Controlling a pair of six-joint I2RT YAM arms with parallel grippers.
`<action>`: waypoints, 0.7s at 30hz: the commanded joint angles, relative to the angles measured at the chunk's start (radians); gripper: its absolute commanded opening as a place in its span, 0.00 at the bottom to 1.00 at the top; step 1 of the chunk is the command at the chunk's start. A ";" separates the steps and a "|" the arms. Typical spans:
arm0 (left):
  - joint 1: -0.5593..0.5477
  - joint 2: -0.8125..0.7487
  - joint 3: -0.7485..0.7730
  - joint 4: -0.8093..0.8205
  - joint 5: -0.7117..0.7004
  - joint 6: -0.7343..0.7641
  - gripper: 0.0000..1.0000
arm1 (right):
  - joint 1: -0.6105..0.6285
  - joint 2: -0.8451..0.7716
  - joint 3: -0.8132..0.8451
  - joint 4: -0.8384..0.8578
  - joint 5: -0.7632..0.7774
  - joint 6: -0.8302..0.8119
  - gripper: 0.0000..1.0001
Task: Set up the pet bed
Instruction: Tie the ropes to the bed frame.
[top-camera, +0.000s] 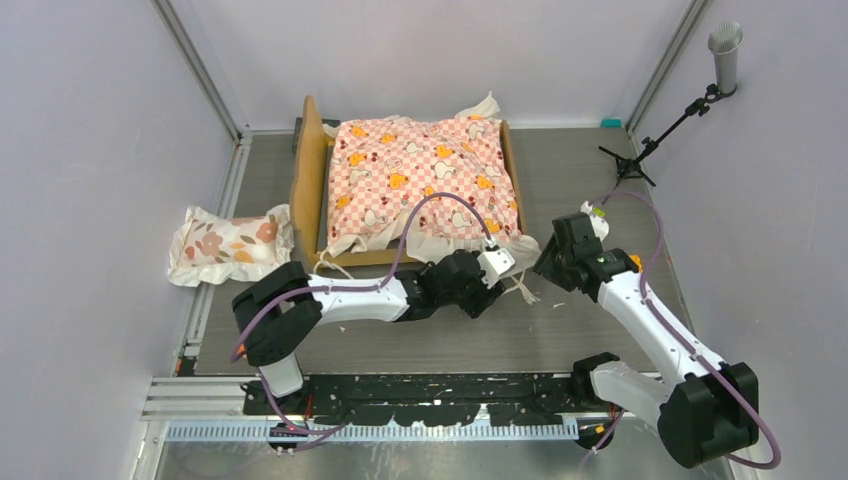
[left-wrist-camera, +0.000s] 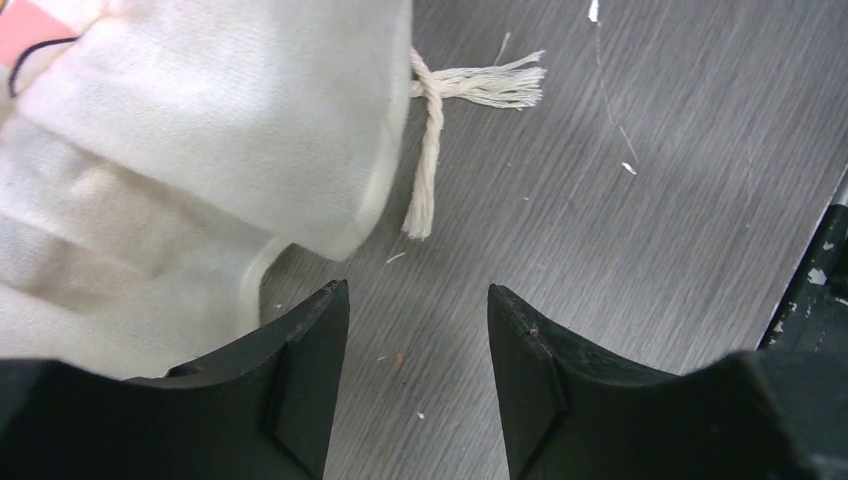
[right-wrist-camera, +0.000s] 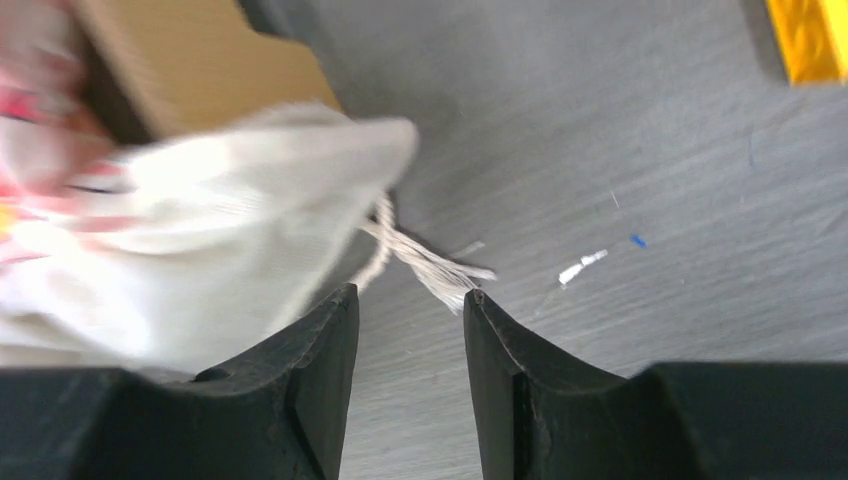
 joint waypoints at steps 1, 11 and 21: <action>0.034 -0.027 -0.006 0.037 0.001 -0.063 0.55 | -0.001 -0.024 0.159 -0.042 0.058 -0.081 0.50; 0.050 -0.002 0.043 0.001 0.040 -0.056 0.53 | -0.001 0.047 0.237 -0.056 -0.027 -0.177 0.44; 0.050 -0.006 -0.037 0.062 0.045 -0.076 0.53 | 0.003 -0.028 0.020 0.034 -0.141 -0.076 0.41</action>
